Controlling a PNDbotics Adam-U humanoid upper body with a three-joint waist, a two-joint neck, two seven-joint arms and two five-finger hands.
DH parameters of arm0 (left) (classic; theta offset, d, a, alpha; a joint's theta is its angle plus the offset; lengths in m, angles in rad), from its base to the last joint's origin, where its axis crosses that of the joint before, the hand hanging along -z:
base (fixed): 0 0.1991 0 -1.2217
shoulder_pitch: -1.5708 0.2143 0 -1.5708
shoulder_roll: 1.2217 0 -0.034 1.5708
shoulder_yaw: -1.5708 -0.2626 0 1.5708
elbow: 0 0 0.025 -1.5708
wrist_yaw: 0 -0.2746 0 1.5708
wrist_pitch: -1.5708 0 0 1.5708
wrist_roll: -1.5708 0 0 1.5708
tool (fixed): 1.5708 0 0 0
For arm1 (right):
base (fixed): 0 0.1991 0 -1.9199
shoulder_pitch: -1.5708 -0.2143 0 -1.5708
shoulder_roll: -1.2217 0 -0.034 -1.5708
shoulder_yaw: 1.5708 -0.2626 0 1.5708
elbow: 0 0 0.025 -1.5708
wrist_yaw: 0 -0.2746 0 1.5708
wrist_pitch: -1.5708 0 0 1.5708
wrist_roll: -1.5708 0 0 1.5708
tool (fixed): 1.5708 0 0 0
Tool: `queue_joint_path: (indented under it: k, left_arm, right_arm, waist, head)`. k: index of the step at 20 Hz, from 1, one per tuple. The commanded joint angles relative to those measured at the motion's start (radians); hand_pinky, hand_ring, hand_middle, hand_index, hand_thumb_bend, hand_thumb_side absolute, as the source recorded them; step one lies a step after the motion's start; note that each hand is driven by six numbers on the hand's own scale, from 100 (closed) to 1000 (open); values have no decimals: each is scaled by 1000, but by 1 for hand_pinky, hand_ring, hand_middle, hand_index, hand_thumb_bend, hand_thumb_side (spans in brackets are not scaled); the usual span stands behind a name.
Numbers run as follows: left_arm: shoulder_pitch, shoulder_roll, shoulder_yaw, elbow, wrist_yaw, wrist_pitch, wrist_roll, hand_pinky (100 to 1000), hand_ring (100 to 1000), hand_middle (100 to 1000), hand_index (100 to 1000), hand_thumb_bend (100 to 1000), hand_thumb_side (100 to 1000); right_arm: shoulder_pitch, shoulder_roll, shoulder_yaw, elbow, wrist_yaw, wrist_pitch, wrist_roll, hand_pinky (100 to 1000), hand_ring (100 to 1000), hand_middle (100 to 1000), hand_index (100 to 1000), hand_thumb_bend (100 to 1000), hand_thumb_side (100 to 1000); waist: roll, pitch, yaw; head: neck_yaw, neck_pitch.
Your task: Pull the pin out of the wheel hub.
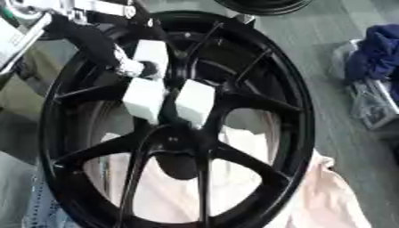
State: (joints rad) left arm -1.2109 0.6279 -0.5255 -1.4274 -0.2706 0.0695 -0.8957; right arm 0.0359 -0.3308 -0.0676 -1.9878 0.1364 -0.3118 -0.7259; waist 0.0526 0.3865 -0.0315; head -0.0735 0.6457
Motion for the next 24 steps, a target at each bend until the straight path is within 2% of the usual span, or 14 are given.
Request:
queue_joint_path:
  k: [1, 3, 5, 12, 16, 17, 19, 21, 23, 24]
  left_arm:
    - [-12, 9, 9, 2, -9, -5, 1, 852, 825, 771, 827, 252, 393]
    - [-12, 7, 9, 6, -13, -6, 2, 846, 820, 766, 822, 229, 340]
    - [-12, 6, 9, 9, -15, -5, 3, 836, 810, 759, 816, 209, 331]
    - [-10, 1, 11, 14, -9, 15, 26, 807, 759, 690, 766, 125, 366]
    - [-13, 1, 12, 2, 21, 21, 40, 817, 737, 660, 747, 123, 391]
    - [-15, 1, 12, -1, 25, 21, 42, 825, 746, 686, 766, 152, 419]
    - [-16, 3, 12, -5, 29, 15, 38, 827, 748, 672, 761, 167, 421]
    - [-15, 3, 15, -7, 35, 12, 40, 820, 708, 578, 682, 127, 415]
    - [-15, 2, 17, -7, 46, 15, 55, 812, 665, 524, 626, 100, 392]
    - [-15, 2, 18, -7, 52, 18, 67, 801, 616, 476, 566, 100, 345]
  right_arm:
    - [-3, -7, -3, -12, -6, -4, 1, 589, 752, 674, 796, 100, 392]
    - [-4, -5, -3, -12, -6, -6, 1, 589, 752, 674, 796, 100, 392]
    - [-4, -4, -2, -12, -6, -8, 0, 588, 751, 674, 796, 100, 394]
    - [-3, -1, -2, -12, -7, -7, 1, 588, 750, 674, 796, 100, 395]
    - [-4, 1, -1, -12, -9, -5, 0, 588, 750, 673, 796, 100, 397]
    - [-4, 1, -1, -12, -9, -4, 0, 588, 750, 673, 796, 100, 397]
    - [-4, 3, -1, -12, -9, -4, 0, 588, 750, 673, 796, 100, 398]
    - [-3, 5, -1, -12, -11, -1, -1, 588, 750, 674, 796, 100, 402]
    - [-4, 6, 0, -12, -12, 2, -2, 589, 750, 674, 797, 100, 401]
    - [-4, 7, 0, -12, -13, 3, -2, 589, 750, 674, 797, 100, 401]
  waist:
    - [-4, -16, -2]
    - [-4, -16, -3]
    - [-5, -15, -3]
    - [-7, -14, -4]
    - [-8, -15, -3]
    - [-8, -15, -3]
    - [-8, -15, -3]
    - [-9, -15, -3]
    - [-9, -15, -4]
    - [-10, -15, -4]
  head:
    - [1, -18]
    - [2, -17]
    - [1, -18]
    - [1, -18]
    - [1, -16]
    - [1, -16]
    - [1, -17]
    - [1, -18]
    - [2, -19]
    - [2, -19]
